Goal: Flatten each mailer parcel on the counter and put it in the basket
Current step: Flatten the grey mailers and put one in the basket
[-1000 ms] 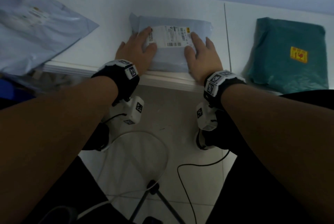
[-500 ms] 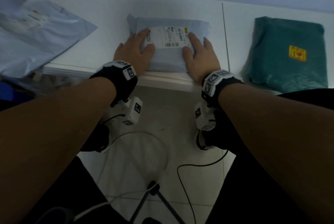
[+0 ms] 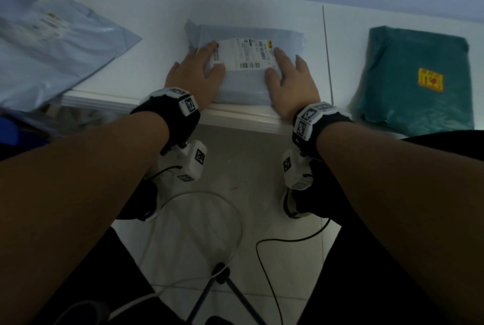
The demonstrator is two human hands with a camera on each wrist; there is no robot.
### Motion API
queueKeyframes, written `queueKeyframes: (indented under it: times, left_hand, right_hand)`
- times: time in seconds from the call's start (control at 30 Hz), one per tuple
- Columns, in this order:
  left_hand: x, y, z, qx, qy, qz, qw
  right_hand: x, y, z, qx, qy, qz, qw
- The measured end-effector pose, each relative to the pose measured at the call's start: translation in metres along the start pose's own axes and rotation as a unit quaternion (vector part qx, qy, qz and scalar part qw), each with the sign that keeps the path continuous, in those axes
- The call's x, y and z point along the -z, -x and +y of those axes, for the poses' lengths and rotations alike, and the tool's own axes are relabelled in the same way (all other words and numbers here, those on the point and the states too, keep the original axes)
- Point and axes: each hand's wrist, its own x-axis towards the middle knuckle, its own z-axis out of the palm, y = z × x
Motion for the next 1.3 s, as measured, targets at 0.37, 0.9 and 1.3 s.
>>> queueKeyframes:
  times: [0.37, 0.9, 1.3]
  left_hand:
    - [0.000, 0.001, 0.000, -0.004, 0.003, -0.001, 1.000]
    - [0.002, -0.001, 0.002, 0.010, -0.017, -0.030, 0.999]
    - [0.025, -0.007, 0.003, 0.045, -0.085, -0.144, 0.985]
  right_hand:
    - [0.001, 0.001, -0.001, -0.001, -0.002, -0.005, 1.000]
    - [0.005, -0.001, -0.002, -0.018, 0.011, -0.041, 0.999]
    - [0.025, -0.011, -0.004, -0.010, 0.063, -0.113, 0.992]
